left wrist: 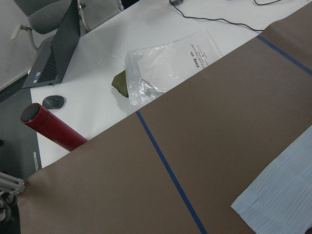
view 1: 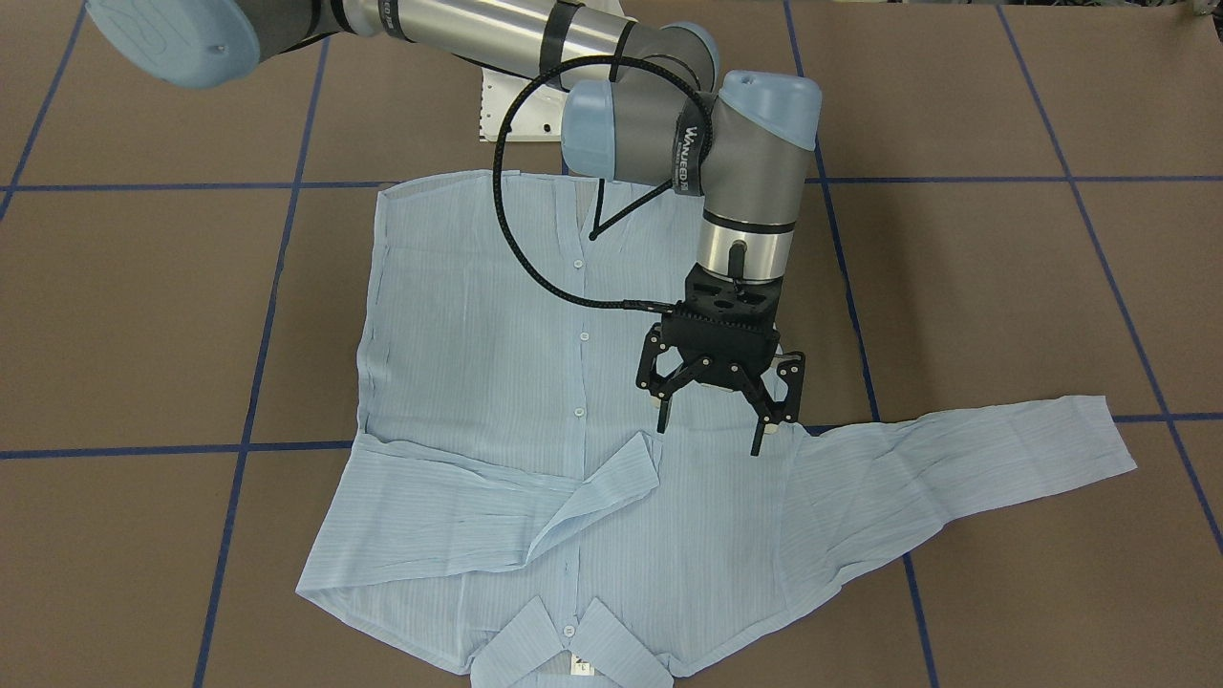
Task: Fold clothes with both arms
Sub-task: 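Fold the held sleeve across the shirt chest with the right gripper, then release the sleeve and withdraw the right gripper while the left gripper grasps the other cuff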
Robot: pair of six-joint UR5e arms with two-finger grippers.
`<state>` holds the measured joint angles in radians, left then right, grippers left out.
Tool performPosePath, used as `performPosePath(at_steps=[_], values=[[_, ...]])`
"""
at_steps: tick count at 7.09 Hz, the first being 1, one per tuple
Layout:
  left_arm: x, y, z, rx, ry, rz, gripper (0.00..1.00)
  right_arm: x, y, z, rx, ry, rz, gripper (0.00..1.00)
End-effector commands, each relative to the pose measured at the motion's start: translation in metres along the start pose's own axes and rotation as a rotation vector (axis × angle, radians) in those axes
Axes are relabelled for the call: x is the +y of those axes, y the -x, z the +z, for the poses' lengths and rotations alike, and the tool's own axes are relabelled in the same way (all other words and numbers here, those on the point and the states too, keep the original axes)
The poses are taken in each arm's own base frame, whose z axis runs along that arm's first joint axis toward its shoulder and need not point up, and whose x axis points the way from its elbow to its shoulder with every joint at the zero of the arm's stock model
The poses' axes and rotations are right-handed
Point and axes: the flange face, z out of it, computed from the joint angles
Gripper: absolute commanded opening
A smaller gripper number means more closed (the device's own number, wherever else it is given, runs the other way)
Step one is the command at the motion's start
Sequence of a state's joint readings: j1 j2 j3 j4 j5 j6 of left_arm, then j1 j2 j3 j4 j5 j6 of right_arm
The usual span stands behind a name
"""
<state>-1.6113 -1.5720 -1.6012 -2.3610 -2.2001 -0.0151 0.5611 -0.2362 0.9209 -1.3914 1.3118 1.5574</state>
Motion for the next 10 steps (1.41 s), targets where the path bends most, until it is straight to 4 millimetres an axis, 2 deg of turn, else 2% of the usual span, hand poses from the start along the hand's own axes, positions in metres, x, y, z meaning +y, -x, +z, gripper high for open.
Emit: performPosePath(at_steps=[1, 2, 3, 4, 5, 6, 7, 8, 9, 10], values=[[-0.013, -0.031, 0.021, 0.059, -0.059, -0.073, 1.00, -0.065, -0.024, 0.006, -0.009, 0.112, -0.057, 1.00], [0.003, -0.039, 0.051, 0.092, -0.036, -0.056, 1.00, -0.097, -0.053, 0.007, -0.033, 0.174, -0.086, 1.00], [0.014, -0.050, 0.078, 0.122, -0.030, -0.035, 1.00, -0.128, -0.091, 0.012, -0.035, 0.224, -0.133, 0.99], [0.029, -0.053, 0.093, 0.144, -0.035, -0.120, 1.00, -0.165, -0.135, 0.011, -0.031, 0.266, -0.195, 1.00], [0.050, -0.065, 0.113, 0.186, -0.042, -0.199, 1.00, -0.206, -0.189, 0.006, -0.062, 0.301, -0.248, 1.00], [0.070, -0.072, 0.131, 0.188, -0.062, -0.246, 1.00, -0.244, -0.252, 0.001, -0.100, 0.333, -0.315, 1.00], [0.079, -0.087, 0.148, 0.173, -0.074, -0.309, 1.00, -0.278, -0.317, -0.002, -0.125, 0.360, -0.370, 1.00], [0.082, -0.104, 0.162, 0.184, -0.052, -0.386, 0.91, -0.301, -0.376, -0.005, -0.143, 0.370, -0.422, 1.00], [0.084, -0.116, 0.175, 0.179, -0.061, -0.438, 0.85, -0.318, -0.426, -0.010, -0.158, 0.385, -0.451, 1.00], [0.090, -0.130, 0.191, 0.179, -0.055, -0.481, 0.77, -0.321, -0.455, -0.012, -0.165, 0.394, -0.472, 1.00]])
